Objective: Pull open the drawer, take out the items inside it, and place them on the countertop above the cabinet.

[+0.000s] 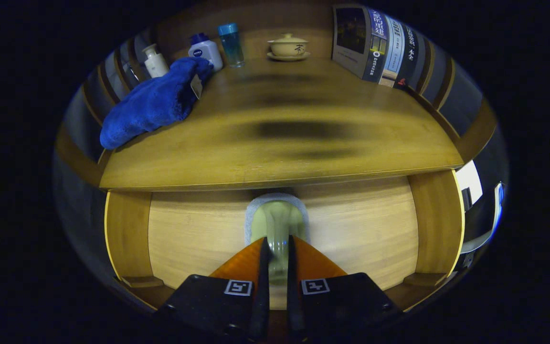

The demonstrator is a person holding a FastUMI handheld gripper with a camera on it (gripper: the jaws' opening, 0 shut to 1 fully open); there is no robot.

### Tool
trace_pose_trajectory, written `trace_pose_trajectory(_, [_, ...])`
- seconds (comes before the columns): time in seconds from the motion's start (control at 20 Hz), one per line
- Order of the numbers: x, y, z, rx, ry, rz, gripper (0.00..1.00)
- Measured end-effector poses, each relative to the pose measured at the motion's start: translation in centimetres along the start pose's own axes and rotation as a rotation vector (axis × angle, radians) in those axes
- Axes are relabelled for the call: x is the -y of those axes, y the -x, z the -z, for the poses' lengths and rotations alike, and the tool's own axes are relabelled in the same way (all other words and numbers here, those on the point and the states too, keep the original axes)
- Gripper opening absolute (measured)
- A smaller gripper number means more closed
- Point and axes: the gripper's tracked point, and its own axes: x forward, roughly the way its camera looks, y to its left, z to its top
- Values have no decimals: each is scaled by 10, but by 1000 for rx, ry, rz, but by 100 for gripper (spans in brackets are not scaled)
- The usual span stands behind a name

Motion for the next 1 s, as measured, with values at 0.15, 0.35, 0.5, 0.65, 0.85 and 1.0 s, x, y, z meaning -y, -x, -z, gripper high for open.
trace_pose_trajectory(0.15, [-3, 21, 1, 20, 1, -24, 24])
trace_pose_trajectory(0.35, [0, 52, -5, 67, 36, -35, 24])
trace_pose_trajectory(0.5, [3, 68, -7, 88, 46, -41, 24])
trace_pose_trajectory(0.65, [6, 84, -17, 115, 48, -38, 24])
trace_pose_trajectory(0.85, [5, 103, -40, 159, 54, -37, 24])
trace_pose_trajectory(1.0, [2, 115, -60, 193, 74, -35, 24])
